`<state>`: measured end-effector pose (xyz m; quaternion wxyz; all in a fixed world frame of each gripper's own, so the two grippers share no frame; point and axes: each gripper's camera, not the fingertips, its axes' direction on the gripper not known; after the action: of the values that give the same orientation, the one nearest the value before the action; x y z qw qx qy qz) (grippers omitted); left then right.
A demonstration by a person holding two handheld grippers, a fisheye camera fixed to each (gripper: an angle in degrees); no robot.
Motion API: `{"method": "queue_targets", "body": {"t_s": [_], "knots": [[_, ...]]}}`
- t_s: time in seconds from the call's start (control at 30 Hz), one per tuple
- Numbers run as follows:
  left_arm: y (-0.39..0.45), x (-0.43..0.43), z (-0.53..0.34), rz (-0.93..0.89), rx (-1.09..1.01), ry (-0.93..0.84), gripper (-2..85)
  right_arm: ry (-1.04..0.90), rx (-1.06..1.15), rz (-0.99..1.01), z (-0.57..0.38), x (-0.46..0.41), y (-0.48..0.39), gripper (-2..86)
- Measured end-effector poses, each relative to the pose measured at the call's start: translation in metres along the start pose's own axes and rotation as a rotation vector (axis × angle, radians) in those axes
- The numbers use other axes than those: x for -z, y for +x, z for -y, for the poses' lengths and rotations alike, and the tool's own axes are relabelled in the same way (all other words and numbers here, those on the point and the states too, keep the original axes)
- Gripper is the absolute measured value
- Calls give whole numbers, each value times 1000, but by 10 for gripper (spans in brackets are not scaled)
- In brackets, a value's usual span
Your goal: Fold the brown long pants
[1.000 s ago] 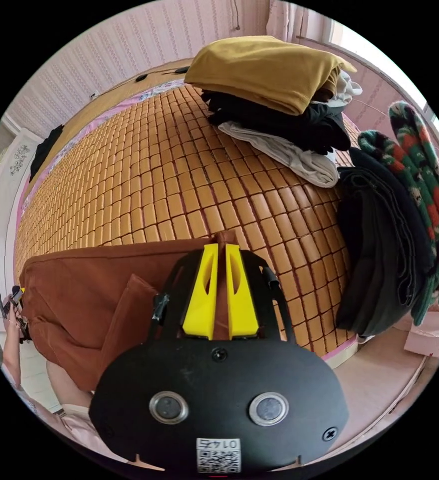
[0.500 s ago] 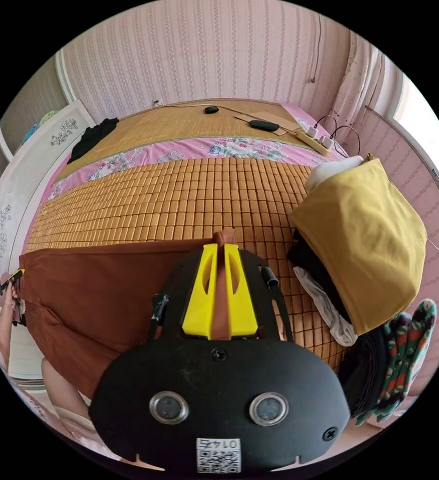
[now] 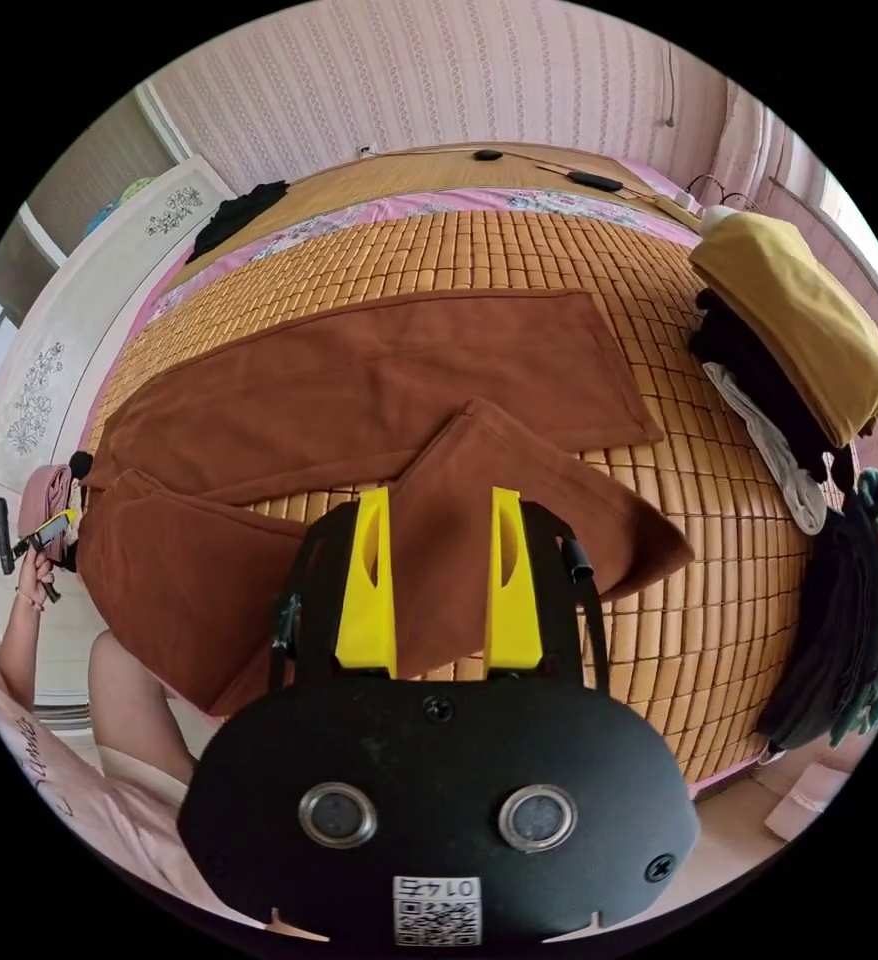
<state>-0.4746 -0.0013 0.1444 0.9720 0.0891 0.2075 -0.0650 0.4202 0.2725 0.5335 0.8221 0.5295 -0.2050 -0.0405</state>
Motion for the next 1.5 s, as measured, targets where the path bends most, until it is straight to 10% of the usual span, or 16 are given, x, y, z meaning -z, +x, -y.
{"method": "queue_targets", "body": {"t_s": [0.2, 0.43, 0.73, 1.5], "knots": [[20, -40, -55, 6, 48, -88, 55, -12, -71, -77, -5, -11, 3, 58], [21, -48, -46, 14, -21, -151, 32, 432, -202, 167, -114, 150, 59, 10], [20, -58, -40, 1, -30, -187, 15, 157, -577, 14, -266, 140, 128, 6], [25, -81, -58, 294, -25, -255, -10, -135, 20, -496, -113, 24, 45, -1]]}}
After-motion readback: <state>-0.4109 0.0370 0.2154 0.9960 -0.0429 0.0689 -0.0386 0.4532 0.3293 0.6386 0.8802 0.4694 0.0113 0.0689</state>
